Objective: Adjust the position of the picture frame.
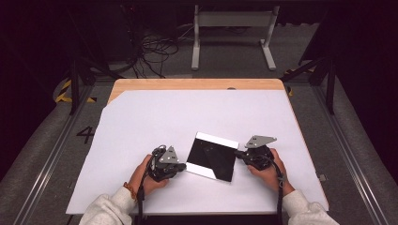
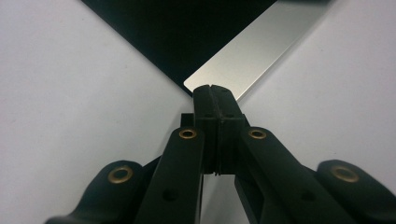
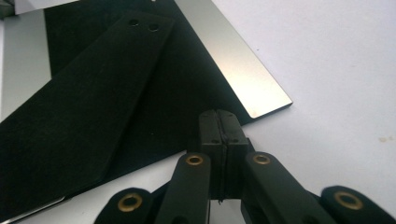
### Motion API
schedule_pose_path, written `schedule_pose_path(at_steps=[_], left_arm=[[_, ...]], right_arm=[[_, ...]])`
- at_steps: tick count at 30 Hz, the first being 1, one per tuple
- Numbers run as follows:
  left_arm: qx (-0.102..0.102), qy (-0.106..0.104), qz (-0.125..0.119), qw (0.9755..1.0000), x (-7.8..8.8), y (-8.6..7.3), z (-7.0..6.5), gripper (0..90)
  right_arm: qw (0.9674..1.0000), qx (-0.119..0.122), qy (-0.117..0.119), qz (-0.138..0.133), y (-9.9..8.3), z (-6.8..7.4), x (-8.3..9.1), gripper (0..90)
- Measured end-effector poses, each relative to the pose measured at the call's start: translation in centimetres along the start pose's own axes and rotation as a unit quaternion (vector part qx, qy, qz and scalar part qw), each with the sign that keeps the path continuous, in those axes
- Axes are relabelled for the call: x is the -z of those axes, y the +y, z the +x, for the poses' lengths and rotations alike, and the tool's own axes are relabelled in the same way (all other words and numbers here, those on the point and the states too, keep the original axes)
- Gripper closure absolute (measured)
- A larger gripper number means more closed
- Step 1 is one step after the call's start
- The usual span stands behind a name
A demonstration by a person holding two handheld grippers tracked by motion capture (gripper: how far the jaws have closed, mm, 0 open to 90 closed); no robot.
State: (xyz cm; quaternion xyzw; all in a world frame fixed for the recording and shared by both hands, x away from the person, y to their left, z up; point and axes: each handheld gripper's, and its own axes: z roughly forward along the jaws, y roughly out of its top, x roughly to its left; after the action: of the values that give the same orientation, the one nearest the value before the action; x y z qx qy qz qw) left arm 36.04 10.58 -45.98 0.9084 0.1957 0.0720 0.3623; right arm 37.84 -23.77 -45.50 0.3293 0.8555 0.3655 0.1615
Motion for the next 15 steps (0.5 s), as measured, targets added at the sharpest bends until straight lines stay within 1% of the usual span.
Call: schedule_pose_path(at_steps=[3,6,10,15], left_arm=[[0.002,0.000,0.000,1.0000,0.01,-0.02,-0.07,90.0],[0.006,-0.007,-0.005,0.9999,-0.03,-0.12,-0.03,90.0],[0.003,-0.006,-0.005,1.0000,0.00,-0.15,-0.09,90.0],[0.004,-0.007,-0.007,0.9999,0.00,-0.22,-0.26,90.0]], right_arm=[[1.0000,-0.003,-0.001,0.000,0.05,-0.08,-0.09,90.0],[1.0000,-0.004,-0.004,-0.002,0.09,-0.08,-0.19,90.0],[1.0000,-0.008,-0.004,-0.003,0.19,-0.22,-0.34,90.0],[0.9999,-0.008,-0.006,-0.004,0.33,-0.31,-0.51,90.0]])
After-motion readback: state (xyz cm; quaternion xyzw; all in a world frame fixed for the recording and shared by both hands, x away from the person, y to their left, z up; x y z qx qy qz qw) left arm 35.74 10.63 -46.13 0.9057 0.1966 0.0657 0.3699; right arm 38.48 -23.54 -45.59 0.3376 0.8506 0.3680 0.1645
